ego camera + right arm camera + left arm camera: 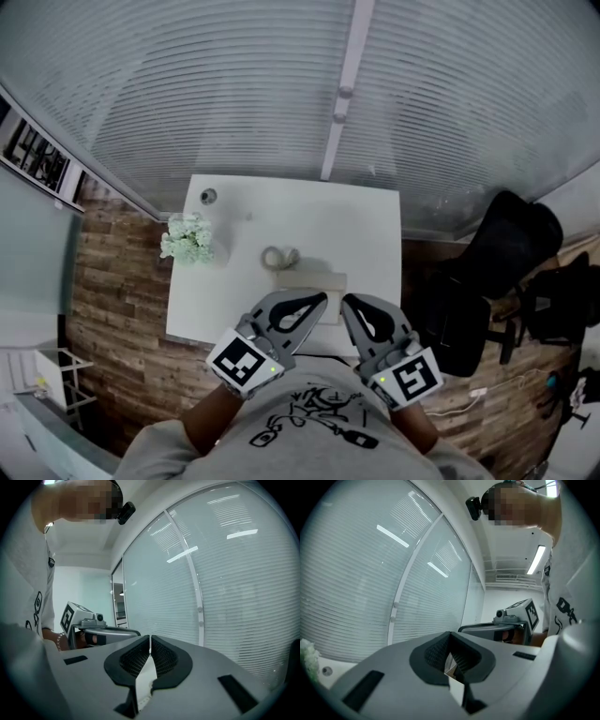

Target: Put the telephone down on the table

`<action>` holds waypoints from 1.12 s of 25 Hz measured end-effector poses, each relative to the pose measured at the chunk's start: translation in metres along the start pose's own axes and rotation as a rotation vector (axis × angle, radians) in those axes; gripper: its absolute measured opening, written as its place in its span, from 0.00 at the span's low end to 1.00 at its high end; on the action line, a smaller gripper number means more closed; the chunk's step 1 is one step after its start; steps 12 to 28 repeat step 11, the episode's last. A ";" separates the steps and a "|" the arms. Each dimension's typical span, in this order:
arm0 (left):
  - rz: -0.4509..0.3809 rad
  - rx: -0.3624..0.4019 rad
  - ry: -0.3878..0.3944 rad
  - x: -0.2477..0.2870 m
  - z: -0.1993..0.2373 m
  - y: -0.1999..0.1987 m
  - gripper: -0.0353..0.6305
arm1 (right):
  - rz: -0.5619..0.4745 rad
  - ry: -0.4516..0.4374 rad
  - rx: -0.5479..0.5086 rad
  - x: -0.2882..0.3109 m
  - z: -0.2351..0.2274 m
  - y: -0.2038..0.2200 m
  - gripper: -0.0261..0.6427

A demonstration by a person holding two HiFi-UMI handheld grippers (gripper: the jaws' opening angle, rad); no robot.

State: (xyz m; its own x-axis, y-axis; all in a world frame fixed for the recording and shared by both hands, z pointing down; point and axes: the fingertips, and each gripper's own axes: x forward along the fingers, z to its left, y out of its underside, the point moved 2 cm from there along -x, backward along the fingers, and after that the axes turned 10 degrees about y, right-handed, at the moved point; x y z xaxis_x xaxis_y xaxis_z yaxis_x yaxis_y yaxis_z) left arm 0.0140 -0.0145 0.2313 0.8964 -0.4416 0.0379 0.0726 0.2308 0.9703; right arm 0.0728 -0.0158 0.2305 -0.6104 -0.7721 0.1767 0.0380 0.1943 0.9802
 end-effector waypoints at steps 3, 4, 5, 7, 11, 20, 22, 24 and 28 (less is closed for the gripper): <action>-0.001 -0.001 0.001 -0.001 -0.002 0.000 0.06 | -0.004 0.008 -0.003 0.001 0.000 -0.002 0.10; -0.002 -0.001 0.001 -0.001 -0.001 0.000 0.06 | -0.007 0.009 -0.007 0.002 0.000 -0.003 0.10; -0.001 0.000 0.002 -0.001 -0.002 0.000 0.06 | -0.008 0.009 -0.011 0.002 0.001 -0.003 0.10; 0.003 -0.002 0.003 -0.001 -0.004 0.000 0.06 | -0.002 0.005 -0.014 0.000 0.003 -0.003 0.10; -0.002 -0.005 0.005 -0.001 -0.008 -0.003 0.06 | -0.001 0.008 -0.015 -0.003 0.006 -0.005 0.10; -0.002 -0.005 0.005 -0.001 -0.008 -0.003 0.06 | -0.001 0.008 -0.015 -0.003 0.006 -0.005 0.10; -0.002 -0.005 0.005 -0.001 -0.008 -0.003 0.06 | -0.001 0.008 -0.015 -0.003 0.006 -0.005 0.10; -0.002 -0.005 0.005 -0.001 -0.008 -0.003 0.06 | -0.001 0.008 -0.015 -0.003 0.006 -0.005 0.10; -0.002 -0.005 0.005 -0.001 -0.008 -0.003 0.06 | -0.001 0.008 -0.015 -0.003 0.006 -0.005 0.10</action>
